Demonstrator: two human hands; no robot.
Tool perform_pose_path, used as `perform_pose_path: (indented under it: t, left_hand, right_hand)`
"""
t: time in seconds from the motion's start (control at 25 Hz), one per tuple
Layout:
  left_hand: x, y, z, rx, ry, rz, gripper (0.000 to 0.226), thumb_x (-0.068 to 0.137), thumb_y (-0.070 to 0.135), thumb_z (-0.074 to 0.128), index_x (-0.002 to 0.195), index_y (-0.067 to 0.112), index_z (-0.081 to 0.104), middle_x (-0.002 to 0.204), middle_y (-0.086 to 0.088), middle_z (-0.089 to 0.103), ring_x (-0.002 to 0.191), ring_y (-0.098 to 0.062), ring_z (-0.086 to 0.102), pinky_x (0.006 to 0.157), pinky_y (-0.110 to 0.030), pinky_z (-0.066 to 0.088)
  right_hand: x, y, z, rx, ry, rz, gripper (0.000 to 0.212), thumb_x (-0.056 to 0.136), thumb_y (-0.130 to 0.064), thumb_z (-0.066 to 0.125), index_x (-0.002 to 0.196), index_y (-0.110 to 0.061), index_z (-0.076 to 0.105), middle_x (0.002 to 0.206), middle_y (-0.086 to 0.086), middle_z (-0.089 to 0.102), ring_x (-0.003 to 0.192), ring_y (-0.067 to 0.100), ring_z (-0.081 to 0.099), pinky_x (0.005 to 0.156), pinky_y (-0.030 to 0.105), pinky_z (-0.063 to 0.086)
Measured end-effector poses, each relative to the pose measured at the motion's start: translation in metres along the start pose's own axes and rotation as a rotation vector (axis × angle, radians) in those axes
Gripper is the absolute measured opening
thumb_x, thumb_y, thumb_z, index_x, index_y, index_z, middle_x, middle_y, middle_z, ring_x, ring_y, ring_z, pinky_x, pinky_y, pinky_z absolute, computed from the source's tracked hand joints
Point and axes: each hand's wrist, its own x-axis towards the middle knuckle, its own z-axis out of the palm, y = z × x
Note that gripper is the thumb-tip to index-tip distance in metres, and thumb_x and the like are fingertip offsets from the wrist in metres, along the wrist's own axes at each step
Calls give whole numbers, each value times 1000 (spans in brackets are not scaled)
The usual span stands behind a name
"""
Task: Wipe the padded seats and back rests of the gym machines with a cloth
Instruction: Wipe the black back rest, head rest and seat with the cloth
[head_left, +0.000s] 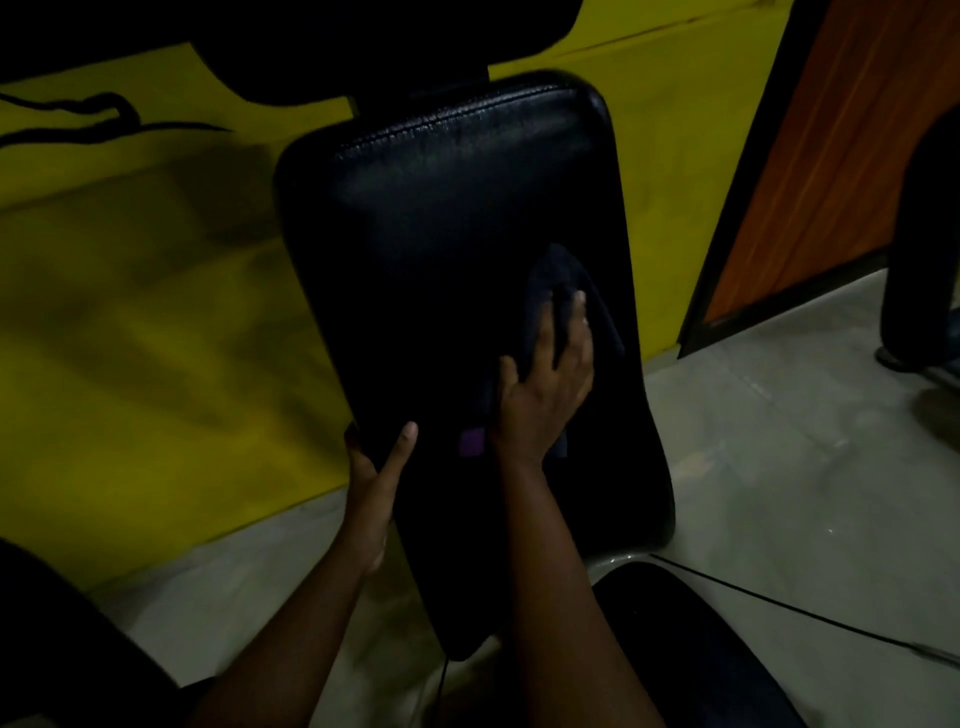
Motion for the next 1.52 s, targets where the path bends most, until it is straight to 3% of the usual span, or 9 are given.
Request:
perform_pose_path:
  t: [0.12, 0.28, 0.52, 0.6, 0.88, 1.08, 1.24, 1.36, 1.52]
  left_hand:
    - [-5, -22, -7, 26, -44, -20, 108, 41, 72, 77, 133, 33, 36, 123, 18, 55, 105, 4, 60, 75, -18, 54]
    - [-11, -56, -15, 13, -98, -46, 95, 37, 69, 81, 120, 39, 44, 115, 20, 61, 103, 1, 63, 75, -17, 54]
    - [-14, -76, -22, -9, -155, -97, 90, 38, 65, 84, 116, 40, 46, 116, 16, 61, 105, -3, 63, 79, -22, 55]
    - [-19, -79, -21, 8, -146, -121, 95, 35, 68, 83, 117, 39, 45, 120, 13, 59, 110, -8, 60, 86, -30, 53]
    - [-26, -89, -15, 73, -51, -127, 124, 35, 71, 80, 138, 21, 34, 130, 2, 55, 114, -11, 59, 87, -33, 53]
    - [-29, -102, -18, 56, -71, -114, 126, 35, 70, 80, 139, 19, 32, 122, 12, 56, 106, 1, 60, 76, -18, 54]
    - [-32, -110, -20, 43, -79, -130, 134, 34, 72, 79, 145, 21, 25, 132, 4, 52, 118, -12, 55, 92, -32, 52]
    - [-41, -115, -21, 13, -100, -199, 130, 40, 67, 81, 147, 25, 21, 144, -1, 43, 128, -18, 48, 104, -44, 44]
    - [-59, -109, -25, -17, -118, -285, 106, 62, 50, 76, 149, 27, 19, 149, -1, 37, 132, -16, 43, 108, -40, 40]
  right_hand:
    - [-34, 52, 4, 15, 114, 315, 60, 74, -22, 51, 131, -4, 49, 139, 22, 45, 123, 30, 40, 98, 41, 34]
    - [-107, 116, 3, -39, 143, 519, 56, 77, -16, 48, 130, 3, 49, 139, 26, 43, 123, 36, 40, 102, 37, 27]
    - [-163, 143, -9, 187, 143, 1124, 50, 96, -8, 41, 142, 2, 28, 151, 21, 24, 140, 33, 24, 111, 28, 17]
    - [-160, 124, -12, 158, 101, 1083, 50, 96, -15, 37, 142, 1, 29, 152, 20, 23, 141, 31, 23, 112, 29, 15]
    - [-202, 36, -6, 105, -254, 229, 65, 73, -21, 43, 137, -19, 30, 151, 9, 17, 139, 27, 16, 110, 34, 17]
    - [-217, 94, -1, 147, -29, 574, 63, 78, -19, 41, 140, -7, 36, 151, 16, 25, 136, 22, 25, 111, 29, 20]
    - [-227, 108, -2, 293, 16, 984, 58, 92, -21, 40, 144, 1, 25, 149, 19, 28, 137, 26, 29, 111, 24, 20]
    - [-247, 94, -7, 328, -85, 1220, 50, 99, -22, 38, 145, -8, 25, 146, 14, 36, 131, 30, 38, 108, 33, 30]
    - [-266, 45, -24, 171, -322, 1155, 58, 94, -30, 38, 147, -12, 23, 150, 13, 31, 134, 30, 36, 108, 36, 30]
